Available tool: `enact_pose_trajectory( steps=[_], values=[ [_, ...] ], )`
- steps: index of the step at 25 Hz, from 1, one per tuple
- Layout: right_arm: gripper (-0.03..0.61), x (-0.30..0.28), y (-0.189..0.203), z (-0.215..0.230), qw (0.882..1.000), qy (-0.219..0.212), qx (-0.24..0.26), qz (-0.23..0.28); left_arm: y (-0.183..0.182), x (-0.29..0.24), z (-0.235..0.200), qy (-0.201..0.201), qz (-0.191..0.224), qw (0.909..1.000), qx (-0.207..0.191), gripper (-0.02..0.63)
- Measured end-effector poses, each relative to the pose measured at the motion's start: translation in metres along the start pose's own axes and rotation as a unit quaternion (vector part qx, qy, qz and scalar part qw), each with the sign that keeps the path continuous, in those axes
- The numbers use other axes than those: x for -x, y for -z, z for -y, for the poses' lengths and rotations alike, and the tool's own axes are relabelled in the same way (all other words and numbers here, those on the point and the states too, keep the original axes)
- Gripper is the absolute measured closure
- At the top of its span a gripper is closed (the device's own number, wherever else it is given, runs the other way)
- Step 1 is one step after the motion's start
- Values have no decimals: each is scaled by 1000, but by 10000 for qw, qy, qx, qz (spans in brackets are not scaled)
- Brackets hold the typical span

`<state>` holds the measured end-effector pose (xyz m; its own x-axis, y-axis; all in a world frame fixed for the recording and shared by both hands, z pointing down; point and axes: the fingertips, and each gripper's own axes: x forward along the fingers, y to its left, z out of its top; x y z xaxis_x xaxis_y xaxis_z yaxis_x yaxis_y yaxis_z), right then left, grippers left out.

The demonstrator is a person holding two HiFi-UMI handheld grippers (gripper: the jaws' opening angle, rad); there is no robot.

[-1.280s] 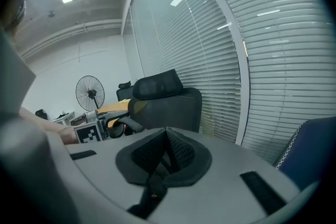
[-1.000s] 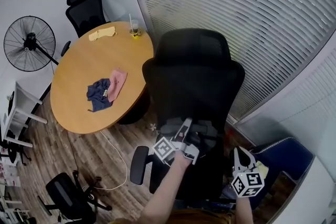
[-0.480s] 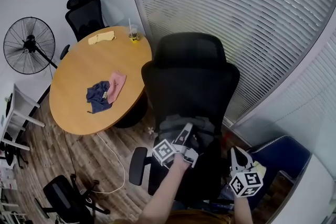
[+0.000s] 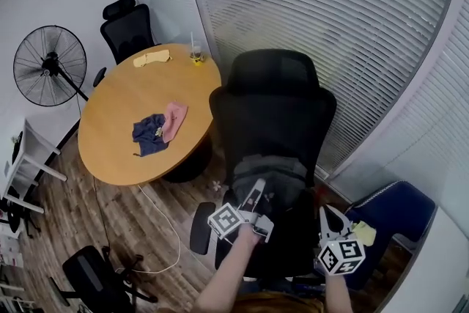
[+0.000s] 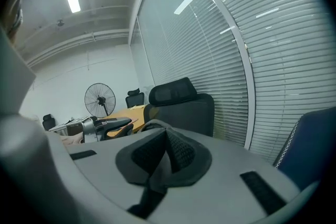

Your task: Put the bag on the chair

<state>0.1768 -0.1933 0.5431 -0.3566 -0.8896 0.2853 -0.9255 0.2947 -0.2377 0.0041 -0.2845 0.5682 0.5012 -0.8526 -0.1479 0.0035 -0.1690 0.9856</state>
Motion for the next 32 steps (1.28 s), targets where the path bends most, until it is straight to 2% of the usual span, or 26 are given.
enact_pose_trajectory(
  steps=[4,7,10,12,15,21,23,26,27,28,30,31,32],
  values=[
    [565,11,-3,-23,9999,-78,109,94,-5,25,22,29,-48,9990,-434,557],
    [565,20,-6,-38,9996,-93,170,202,-7,41,36,59,-76,9981,-603,580],
    [565,31,-9,-55,9991,-121,232,343,-17,65,36,-381,-210,9893,-1391,583],
    [565,39,-15,-66,9987,-162,166,453,-15,75,48,-440,-425,9823,-1769,589],
    [565,52,-31,-80,9974,-238,-19,676,0,84,68,-378,-848,9646,-2468,589],
    [565,65,-46,-107,9944,-302,513,876,19,106,85,-593,-1281,9219,-3609,591],
    [565,67,-46,-112,9940,-287,571,891,20,110,92,-667,-1319,9084,-3910,591],
    [565,75,-44,-118,9934,-294,589,941,13,120,103,-778,-1110,8929,-4293,591],
    [565,77,-43,-121,9931,-327,574,971,11,123,105,-797,-1066,8909,-4342,591],
    [565,79,-43,-123,9930,-345,565,976,9,126,107,-780,-1029,8934,-4302,591],
    [565,79,-42,-125,9934,-329,579,936,4,130,112,-625,-885,9070,-4070,591],
    [565,79,-40,-126,9935,-322,591,923,1,131,116,-546,-810,9105,-4019,591],
    [565,78,-39,-126,9934,-321,605,920,-1,132,117,-509,-784,9093,-4056,591]
  ],
)
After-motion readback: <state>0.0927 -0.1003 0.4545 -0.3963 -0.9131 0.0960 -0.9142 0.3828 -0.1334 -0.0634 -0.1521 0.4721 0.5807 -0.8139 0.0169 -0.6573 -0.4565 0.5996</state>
